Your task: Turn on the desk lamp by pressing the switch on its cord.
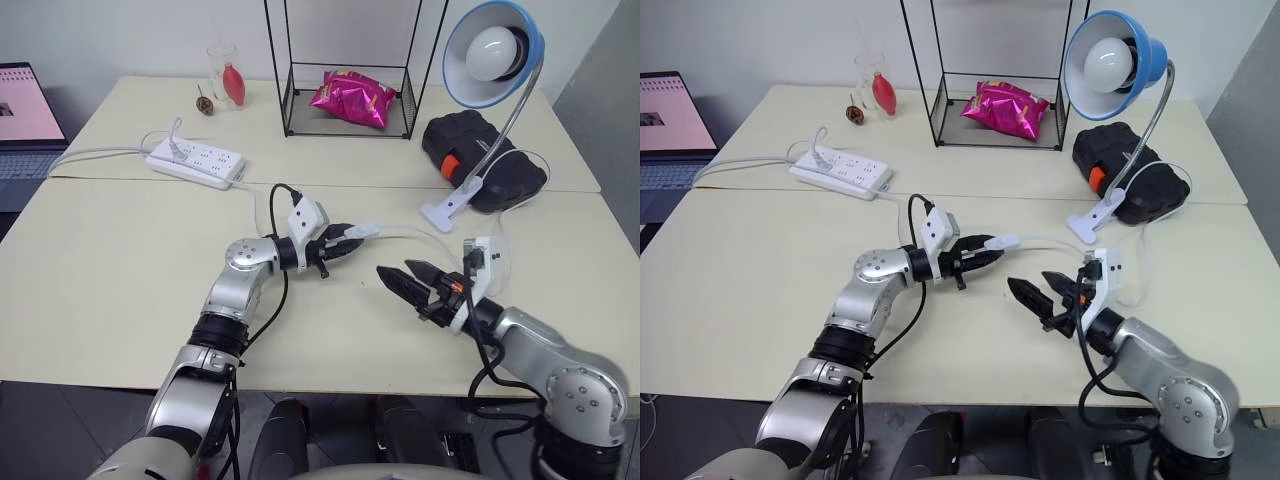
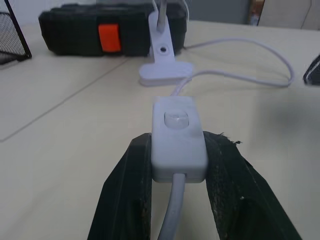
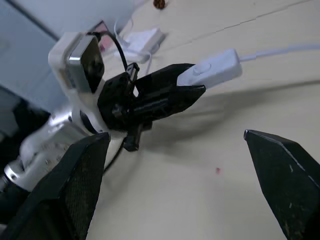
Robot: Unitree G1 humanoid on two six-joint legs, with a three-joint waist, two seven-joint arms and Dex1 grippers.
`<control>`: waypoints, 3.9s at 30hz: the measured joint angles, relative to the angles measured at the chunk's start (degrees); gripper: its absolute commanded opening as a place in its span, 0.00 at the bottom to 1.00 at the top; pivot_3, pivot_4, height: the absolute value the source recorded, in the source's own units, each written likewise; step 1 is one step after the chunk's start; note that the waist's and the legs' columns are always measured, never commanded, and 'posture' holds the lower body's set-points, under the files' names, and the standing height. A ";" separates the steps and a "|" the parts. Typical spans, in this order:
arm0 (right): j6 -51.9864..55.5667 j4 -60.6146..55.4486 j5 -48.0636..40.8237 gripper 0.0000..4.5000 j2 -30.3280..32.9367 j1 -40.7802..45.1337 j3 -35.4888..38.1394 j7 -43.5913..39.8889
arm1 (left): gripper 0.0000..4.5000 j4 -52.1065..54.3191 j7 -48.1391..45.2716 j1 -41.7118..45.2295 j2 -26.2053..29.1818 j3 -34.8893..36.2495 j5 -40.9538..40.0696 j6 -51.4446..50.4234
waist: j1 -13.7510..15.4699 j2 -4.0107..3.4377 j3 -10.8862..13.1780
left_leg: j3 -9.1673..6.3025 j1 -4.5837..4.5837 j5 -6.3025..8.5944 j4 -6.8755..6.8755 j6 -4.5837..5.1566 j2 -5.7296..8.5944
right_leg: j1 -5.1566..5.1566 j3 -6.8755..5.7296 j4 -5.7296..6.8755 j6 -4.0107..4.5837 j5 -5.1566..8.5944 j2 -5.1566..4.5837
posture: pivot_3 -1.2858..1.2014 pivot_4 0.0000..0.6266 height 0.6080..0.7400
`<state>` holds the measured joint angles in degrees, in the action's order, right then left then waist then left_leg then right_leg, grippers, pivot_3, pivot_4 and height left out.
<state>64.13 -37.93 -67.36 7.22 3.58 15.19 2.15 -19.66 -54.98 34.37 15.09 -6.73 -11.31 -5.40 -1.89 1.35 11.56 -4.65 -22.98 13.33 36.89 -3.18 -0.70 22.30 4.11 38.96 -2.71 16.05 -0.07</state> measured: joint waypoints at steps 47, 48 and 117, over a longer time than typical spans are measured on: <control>-19.96 18.05 -10.57 0.44 -11.38 9.69 -8.49 18.11 | 0.25 20.13 5.36 -2.26 3.14 -0.35 -6.53 -23.09 | -0.70 -0.03 0.01 | 0.00 0.00 0.00 -0.21 0.01 -0.07 | 0.09 0.00 -0.06 0.06 0.11 0.12 | 0.52 0.24 1.00; -19.96 18.07 -10.74 0.41 -11.39 9.71 -8.59 18.11 | 0.25 20.14 5.35 -2.29 3.25 -0.41 -6.53 -23.09 | -0.70 -0.03 0.01 | 0.00 0.00 0.00 -0.21 0.01 -0.07 | 0.09 0.00 -0.06 0.06 0.11 0.12 | 0.52 0.24 1.00; -23.80 8.19 31.35 1.00 49.67 13.94 -17.43 -44.66 | 0.73 -16.85 -1.64 5.33 3.29 -6.34 8.32 9.87 | 0.16 -0.01 0.02 | 0.04 -0.21 0.00 -0.24 0.00 0.03 | 0.28 -0.04 -0.17 0.01 0.14 0.02 | 0.52 0.24 1.00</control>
<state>40.33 -29.74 -36.02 56.89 17.51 -2.24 -42.51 -36.51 -56.62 39.70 18.37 -13.07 -2.99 4.47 -1.73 1.34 11.58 -4.61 -23.19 13.33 36.66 -3.18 -0.68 22.59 4.07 38.79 -2.71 16.20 -0.05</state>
